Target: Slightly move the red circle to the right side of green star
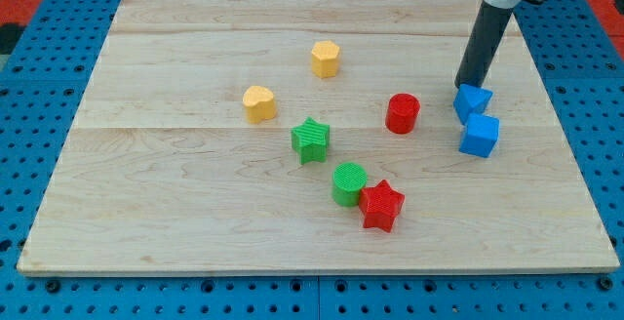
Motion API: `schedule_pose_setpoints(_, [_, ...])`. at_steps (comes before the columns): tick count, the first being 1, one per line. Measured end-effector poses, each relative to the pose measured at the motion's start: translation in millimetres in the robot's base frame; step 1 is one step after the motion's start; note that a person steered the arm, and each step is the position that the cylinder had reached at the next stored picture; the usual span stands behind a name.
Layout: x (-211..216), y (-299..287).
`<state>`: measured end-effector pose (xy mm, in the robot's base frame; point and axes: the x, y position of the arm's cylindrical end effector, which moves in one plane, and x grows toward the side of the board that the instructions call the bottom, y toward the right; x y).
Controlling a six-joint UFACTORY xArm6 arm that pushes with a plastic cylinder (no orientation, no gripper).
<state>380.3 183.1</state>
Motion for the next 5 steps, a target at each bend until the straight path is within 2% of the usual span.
schedule_pose_setpoints(1, [3,-30])
schedule_pose_setpoints(4, [87,-75])
schedule_pose_setpoints(5, [120,-72])
